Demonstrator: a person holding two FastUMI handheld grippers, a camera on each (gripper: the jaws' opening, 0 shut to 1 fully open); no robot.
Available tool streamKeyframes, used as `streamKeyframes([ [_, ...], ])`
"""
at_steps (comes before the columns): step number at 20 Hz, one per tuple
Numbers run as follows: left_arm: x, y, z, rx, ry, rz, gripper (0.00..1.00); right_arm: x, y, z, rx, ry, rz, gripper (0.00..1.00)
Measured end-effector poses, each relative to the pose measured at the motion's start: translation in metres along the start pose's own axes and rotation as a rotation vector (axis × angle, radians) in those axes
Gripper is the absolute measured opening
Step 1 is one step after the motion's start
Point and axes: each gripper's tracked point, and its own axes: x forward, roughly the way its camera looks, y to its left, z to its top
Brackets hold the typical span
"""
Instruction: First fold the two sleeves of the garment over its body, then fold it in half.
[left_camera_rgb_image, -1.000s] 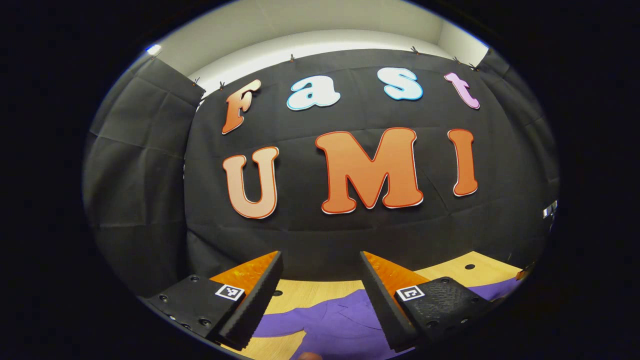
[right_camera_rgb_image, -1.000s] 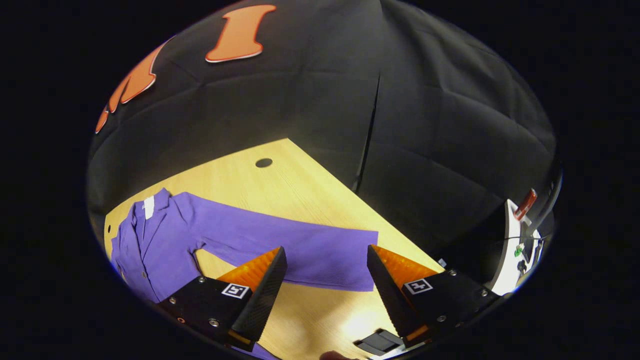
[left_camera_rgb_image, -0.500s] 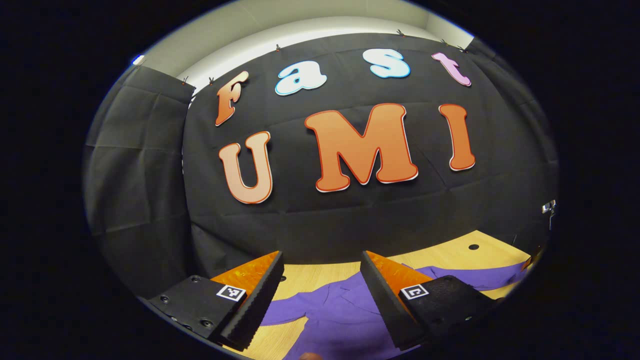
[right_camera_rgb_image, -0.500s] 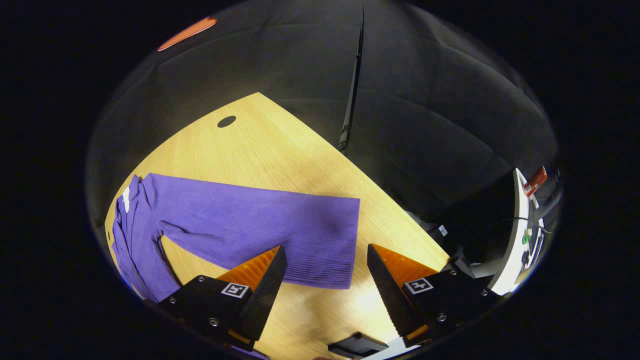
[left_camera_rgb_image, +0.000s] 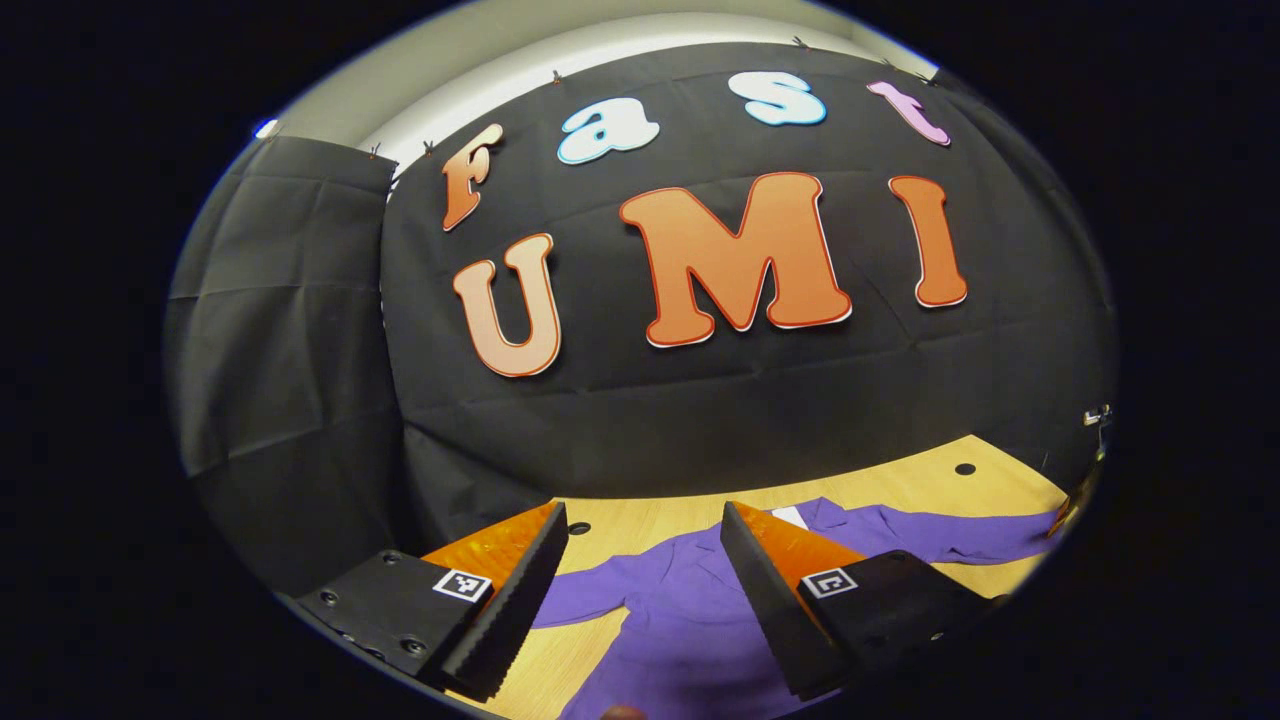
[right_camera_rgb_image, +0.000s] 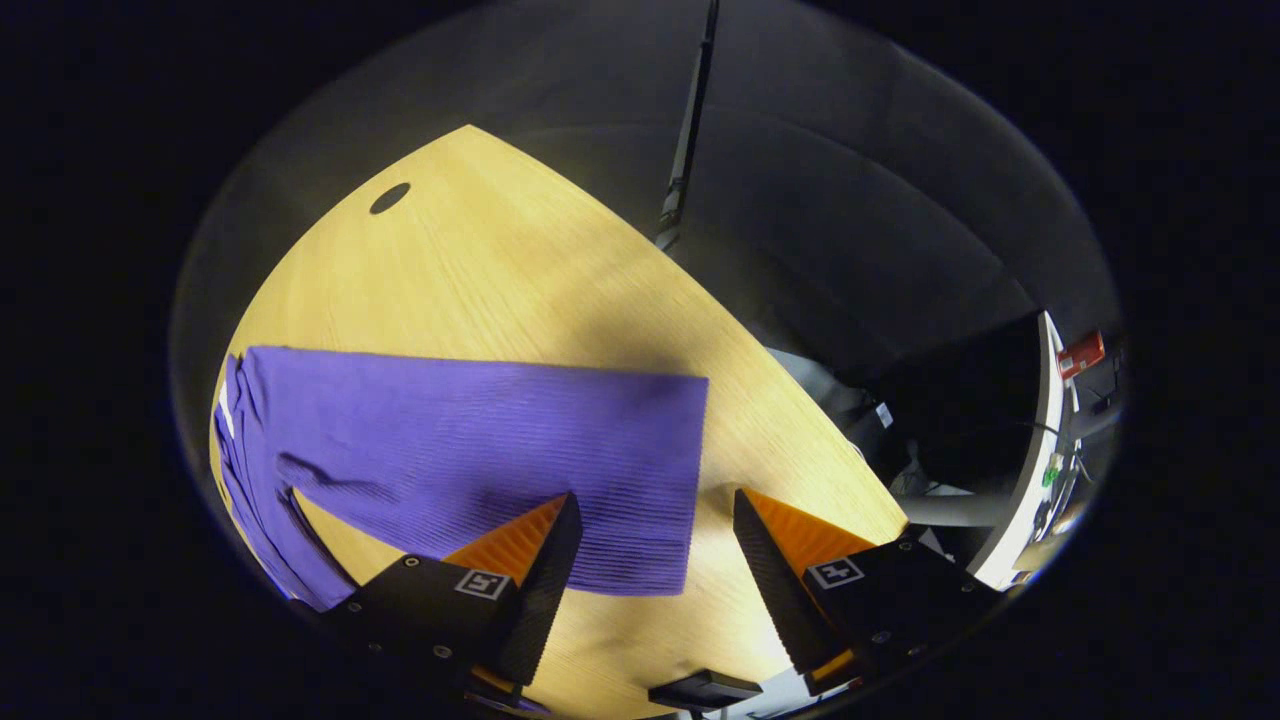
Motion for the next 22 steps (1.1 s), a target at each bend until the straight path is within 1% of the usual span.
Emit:
streamKeyframes([
  [1,0.000,0.001,0.000,0.003,0.001,0.003,0.96,-0.001,0.004,-0.002,0.018,0.029,0.009,0.89],
  [2,0.000,0.001,0.000,0.003,0.003,0.005,0.96,0.000,0.004,0.001,0.033,0.033,0.007,0.71],
  [3,0.000,0.002,-0.001,0.002,0.005,0.007,0.96,0.001,0.002,0.003,0.034,0.035,0.011,0.67],
  [4,0.001,0.003,-0.002,0.004,0.009,0.010,0.96,0.000,0.004,0.004,0.028,0.045,0.018,0.84],
  [5,0.002,0.003,-0.003,0.005,0.013,0.011,0.96,0.000,0.005,0.004,0.022,0.042,0.026,0.74],
  [6,0.004,0.004,-0.003,0.007,0.017,0.011,0.96,0.001,0.005,0.004,0.017,0.039,0.033,0.46],
  [7,0.003,0.007,-0.004,0.008,0.019,0.010,0.96,0.001,0.012,0.002,0.025,0.041,0.072,0.36],
  [9,0.005,0.010,-0.007,0.011,0.025,0.007,0.96,-0.003,0.023,0.002,0.068,0.048,0.116,0.10],
  [11,0.007,0.015,-0.005,0.014,0.021,0.002,0.96,-0.013,0.035,0.007,0.073,0.026,0.159,0.05],
  [15,0.014,0.027,-0.004,0.012,0.011,-0.012,0.96,-0.044,0.063,0.014,-0.014,-0.042,0.204,0.04],
  [16,0.016,0.032,-0.002,0.010,0.007,-0.014,0.96,-0.054,0.075,0.017,-0.032,-0.059,0.220,0.04],
  [17,0.019,0.037,-0.001,0.005,0.004,-0.016,1.00,-0.064,0.087,0.018,-0.044,-0.076,0.238,0.04],
  [18,0.022,0.043,-0.001,0.001,-0.001,-0.018,0.96,-0.076,0.100,0.019,-0.055,-0.091,0.261,0.04],
  [22,0.029,0.070,-0.003,-0.010,-0.011,-0.018,0.96,-0.124,0.155,0.024,-0.101,-0.151,0.342,0.04],
])
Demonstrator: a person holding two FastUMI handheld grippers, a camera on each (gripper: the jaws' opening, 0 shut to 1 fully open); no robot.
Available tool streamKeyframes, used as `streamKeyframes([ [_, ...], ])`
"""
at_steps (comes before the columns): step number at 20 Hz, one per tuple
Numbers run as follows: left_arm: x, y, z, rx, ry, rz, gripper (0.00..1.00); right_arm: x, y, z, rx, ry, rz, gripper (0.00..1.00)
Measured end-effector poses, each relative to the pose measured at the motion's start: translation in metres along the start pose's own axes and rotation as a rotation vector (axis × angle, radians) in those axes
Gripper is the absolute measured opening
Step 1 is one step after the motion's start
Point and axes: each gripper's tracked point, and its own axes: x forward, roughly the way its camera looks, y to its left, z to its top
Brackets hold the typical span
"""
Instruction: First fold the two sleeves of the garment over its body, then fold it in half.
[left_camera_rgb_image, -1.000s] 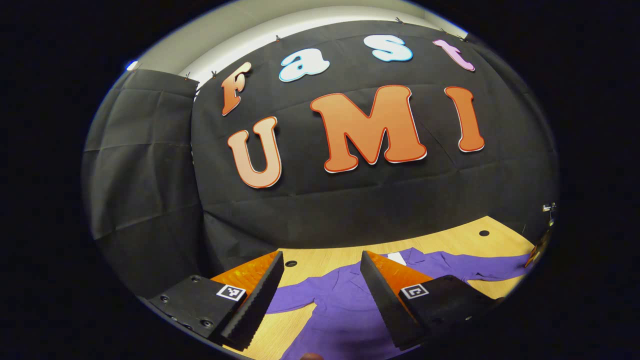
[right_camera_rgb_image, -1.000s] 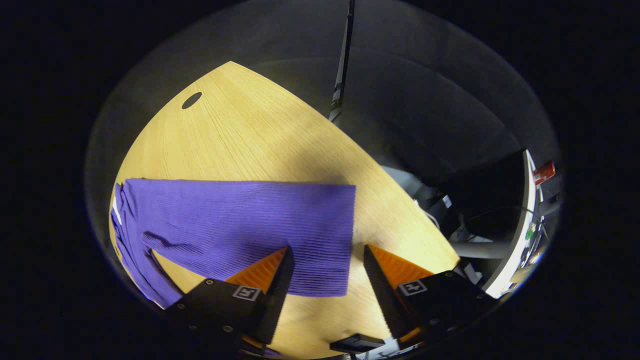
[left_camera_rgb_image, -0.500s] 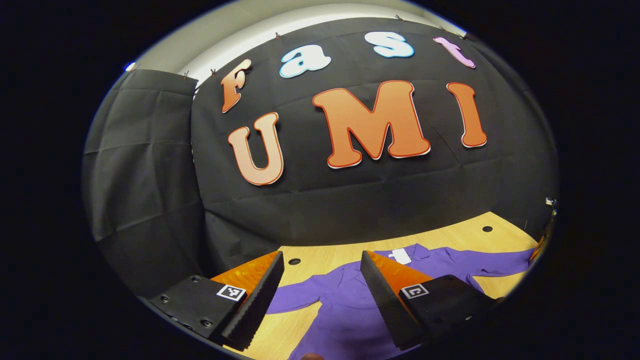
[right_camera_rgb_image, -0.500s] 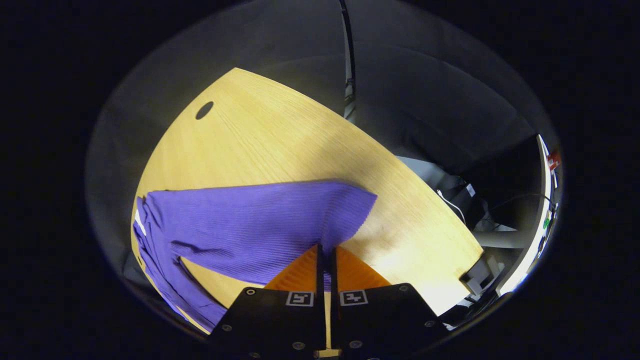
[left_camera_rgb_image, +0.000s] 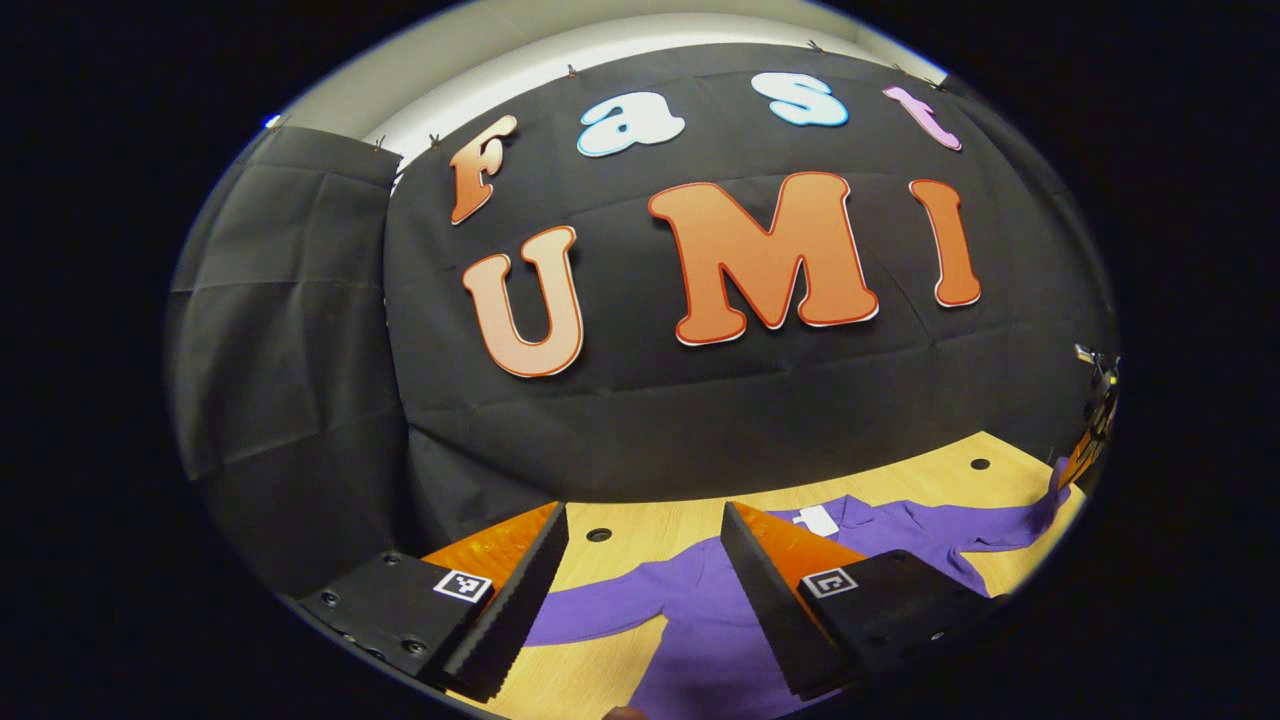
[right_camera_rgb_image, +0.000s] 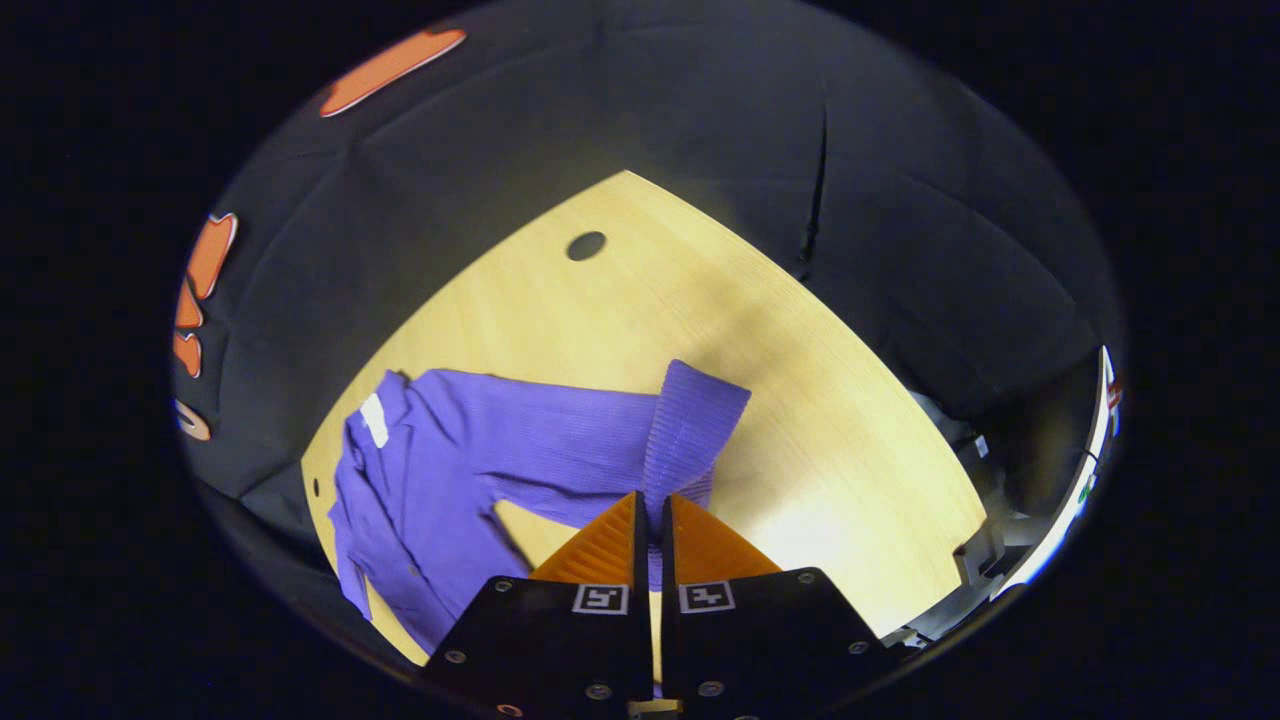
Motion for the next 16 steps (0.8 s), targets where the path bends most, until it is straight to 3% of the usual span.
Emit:
streamKeyframes([
  [8,0.014,0.065,-0.016,-0.054,0.014,0.039,0.96,-0.040,0.138,-0.004,-0.184,-0.040,0.135,0.04],
  [16,0.007,0.156,-0.064,-0.095,0.094,0.160,0.96,-0.047,0.270,-0.068,-0.444,0.027,0.250,0.04],
])
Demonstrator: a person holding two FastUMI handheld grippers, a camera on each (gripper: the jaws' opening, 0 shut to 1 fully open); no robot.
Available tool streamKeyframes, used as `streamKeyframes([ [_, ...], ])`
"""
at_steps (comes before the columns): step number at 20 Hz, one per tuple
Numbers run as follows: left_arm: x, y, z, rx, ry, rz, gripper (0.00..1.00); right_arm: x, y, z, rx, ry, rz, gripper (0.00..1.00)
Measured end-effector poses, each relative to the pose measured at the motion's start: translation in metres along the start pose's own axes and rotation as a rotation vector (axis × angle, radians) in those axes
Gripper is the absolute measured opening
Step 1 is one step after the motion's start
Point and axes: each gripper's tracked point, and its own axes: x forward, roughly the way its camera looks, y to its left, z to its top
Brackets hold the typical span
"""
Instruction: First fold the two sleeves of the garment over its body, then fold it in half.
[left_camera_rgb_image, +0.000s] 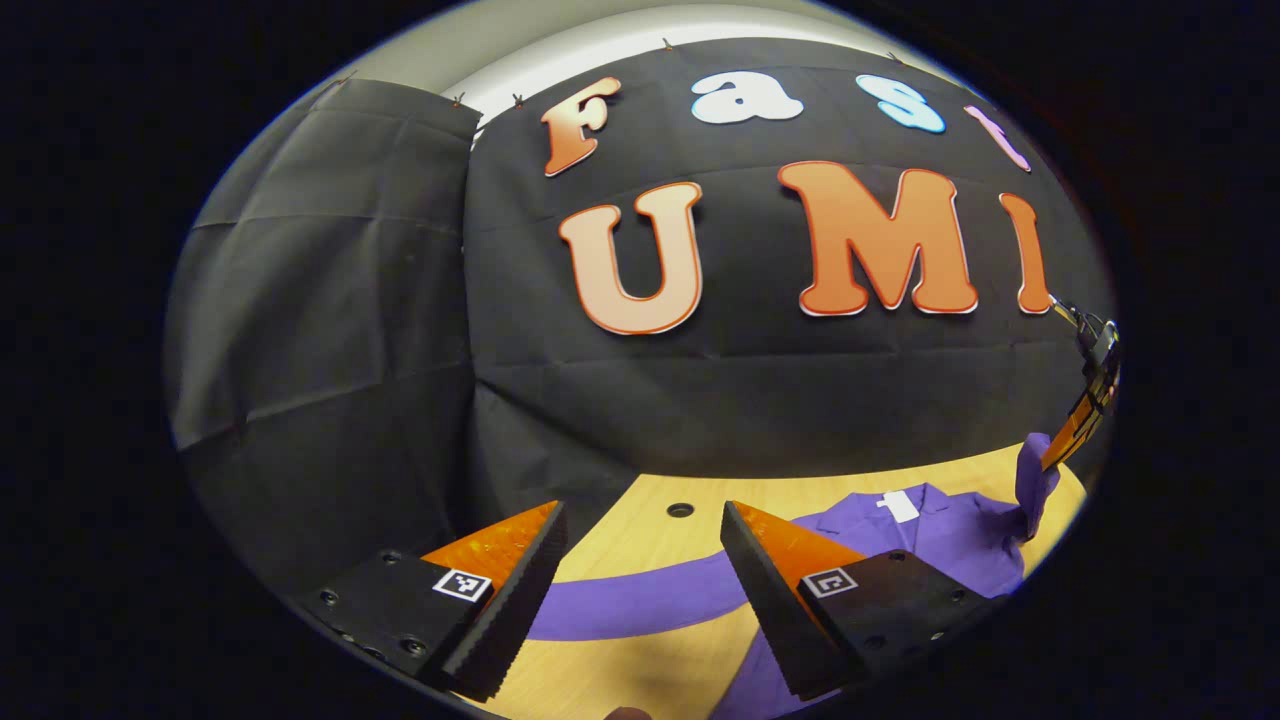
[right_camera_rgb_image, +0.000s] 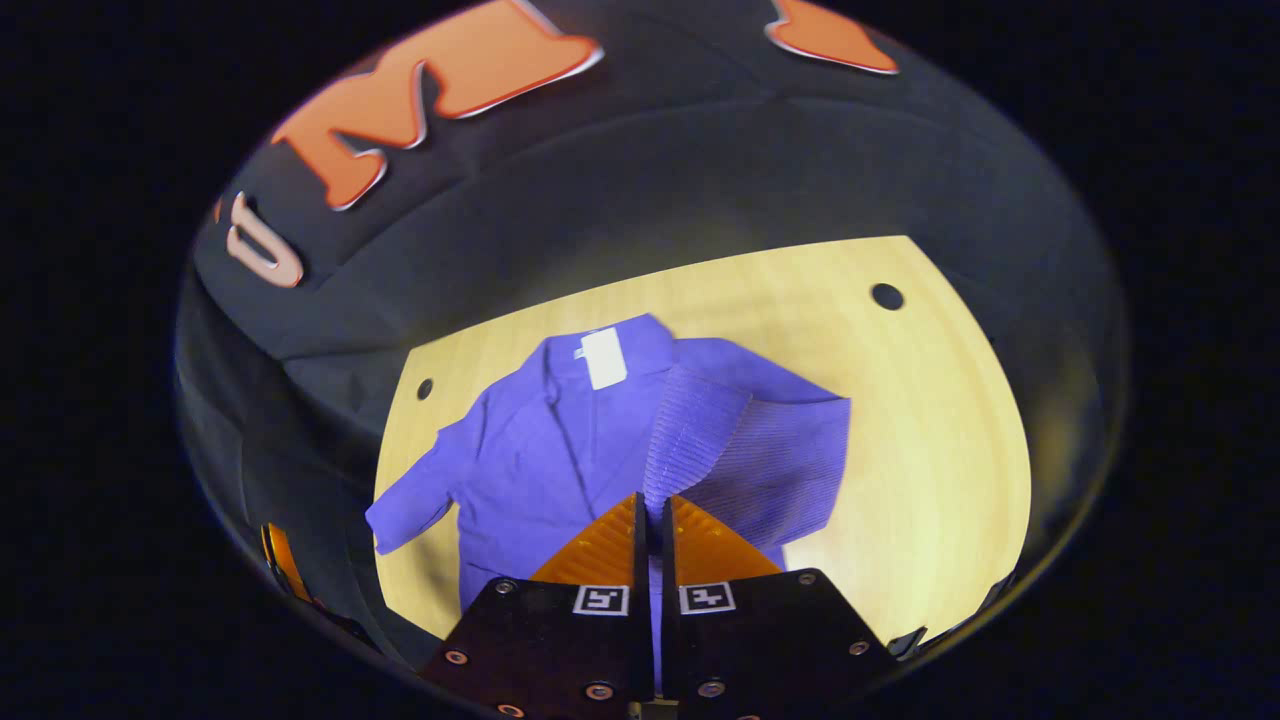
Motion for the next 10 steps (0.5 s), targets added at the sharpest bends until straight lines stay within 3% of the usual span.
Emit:
streamKeyframes([
  [6,0.004,0.058,-0.032,-0.012,0.059,0.079,0.96,0.028,0.088,-0.001,-0.134,0.033,0.064,0.04],
  [10,0.015,0.088,-0.049,-0.011,0.103,0.113,0.96,0.033,0.140,-0.004,-0.120,0.030,0.164,0.05],
])
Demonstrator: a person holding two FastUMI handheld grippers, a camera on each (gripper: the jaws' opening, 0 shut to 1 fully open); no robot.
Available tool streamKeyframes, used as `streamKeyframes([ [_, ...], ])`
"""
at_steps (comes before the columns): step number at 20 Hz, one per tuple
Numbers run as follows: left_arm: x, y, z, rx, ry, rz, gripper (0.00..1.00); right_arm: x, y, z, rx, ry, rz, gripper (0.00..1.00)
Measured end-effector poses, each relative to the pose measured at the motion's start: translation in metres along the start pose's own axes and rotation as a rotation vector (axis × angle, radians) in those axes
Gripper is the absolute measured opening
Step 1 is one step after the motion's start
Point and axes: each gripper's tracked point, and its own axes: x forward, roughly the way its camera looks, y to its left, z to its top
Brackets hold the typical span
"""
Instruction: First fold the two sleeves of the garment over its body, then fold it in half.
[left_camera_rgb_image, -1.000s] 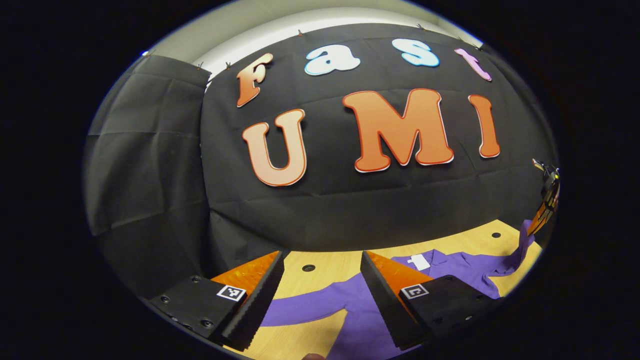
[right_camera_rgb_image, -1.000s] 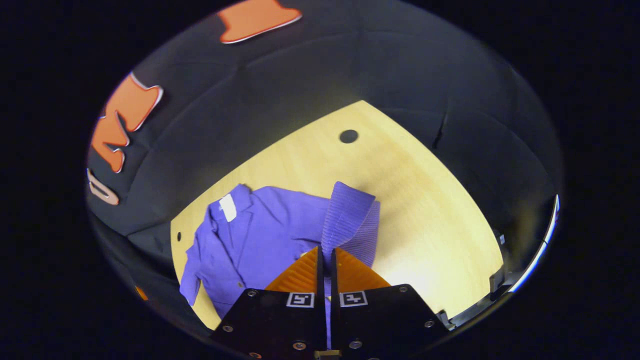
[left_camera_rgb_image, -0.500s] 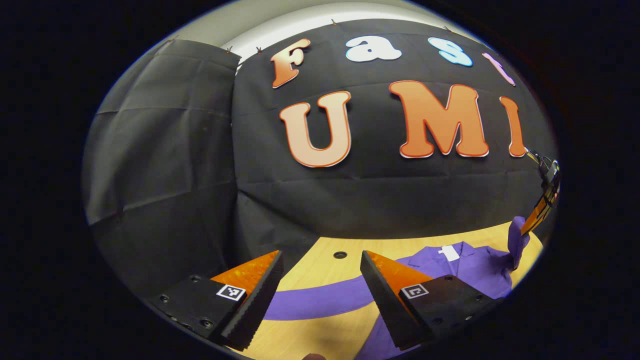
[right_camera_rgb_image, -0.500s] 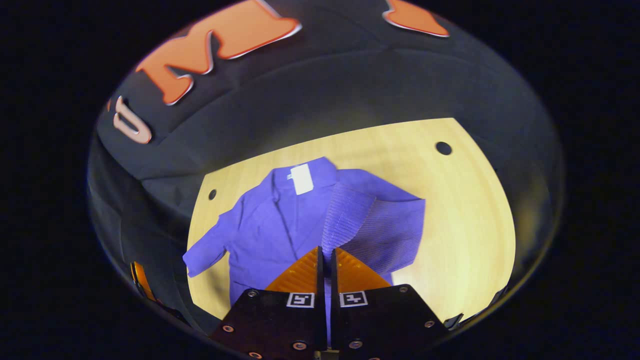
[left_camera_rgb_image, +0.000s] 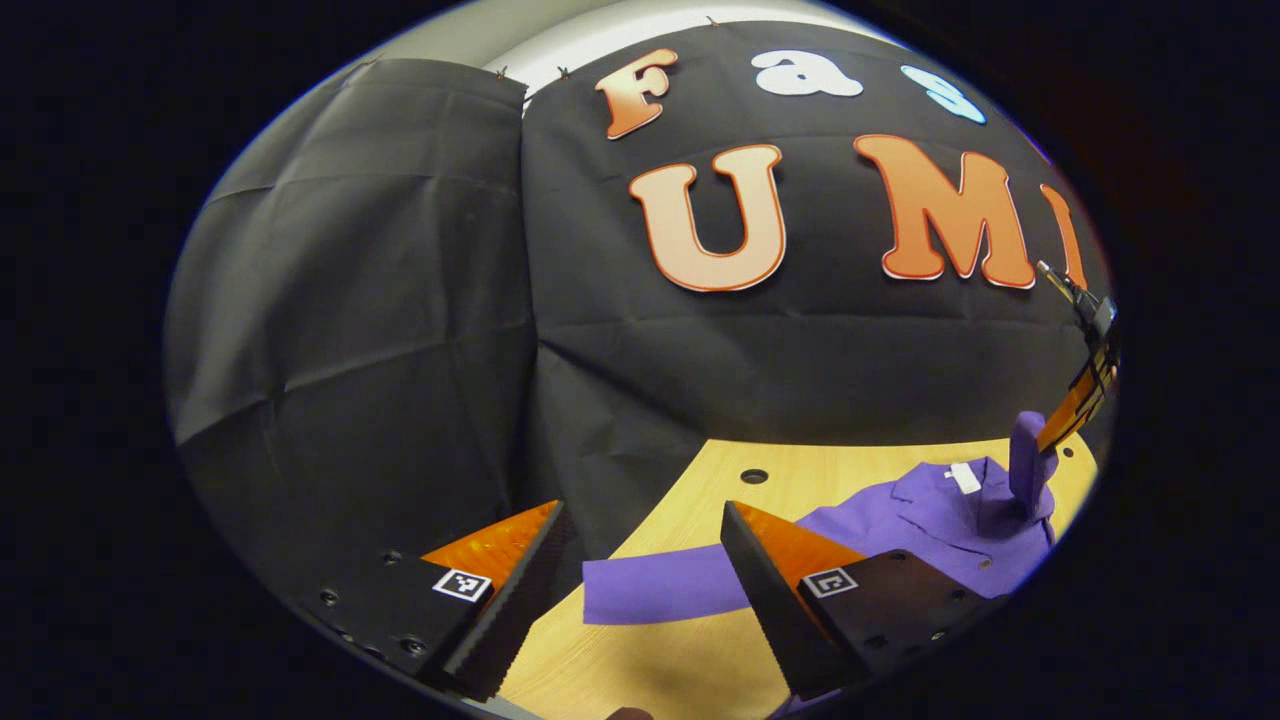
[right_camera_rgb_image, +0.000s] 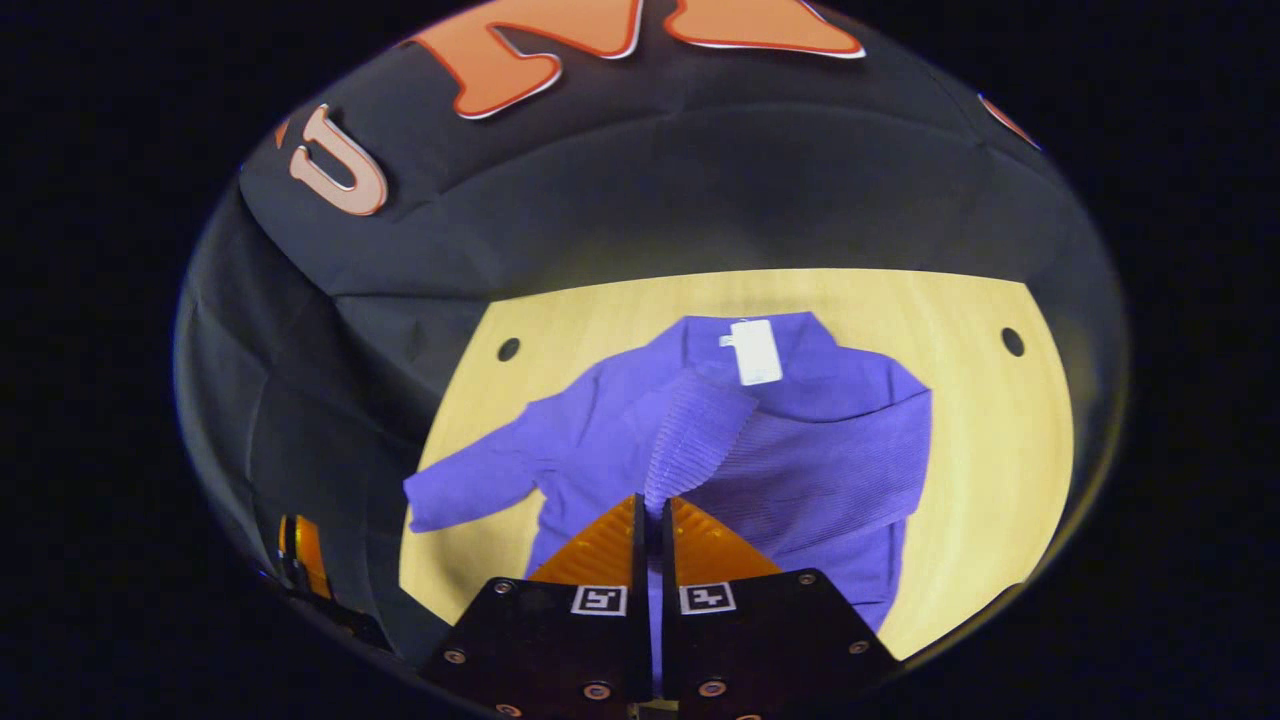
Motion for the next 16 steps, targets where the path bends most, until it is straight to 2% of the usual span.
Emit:
streamKeyframes([
  [4,0.018,0.000,-0.014,0.006,0.042,-0.012,0.97,-0.015,0.022,0.011,-0.003,-0.071,0.095,0.12],
  [6,0.029,-0.005,-0.015,0.012,0.056,-0.029,0.97,-0.036,0.030,0.020,-0.020,-0.138,0.121,0.37],
  [7,0.035,-0.008,-0.015,0.013,0.063,-0.039,0.97,-0.050,0.028,0.024,-0.026,-0.174,0.119,0.57],
  [9,0.048,-0.015,-0.019,0.015,0.093,-0.065,0.96,-0.071,0.021,0.033,-0.044,-0.251,0.093,0.53],
  [11,0.068,-0.021,-0.028,0.018,0.147,-0.100,0.97,-0.094,0.008,0.041,-0.067,-0.333,0.038,0.80],
  [13,0.089,-0.020,-0.042,0.017,0.245,-0.127,0.97,-0.116,-0.007,0.048,-0.090,-0.417,-0.029,0.94],
  [16,0.114,-0.019,-0.073,0.003,0.409,-0.150,0.97,-0.150,-0.023,0.055,-0.108,-0.533,-0.109,0.96],
])
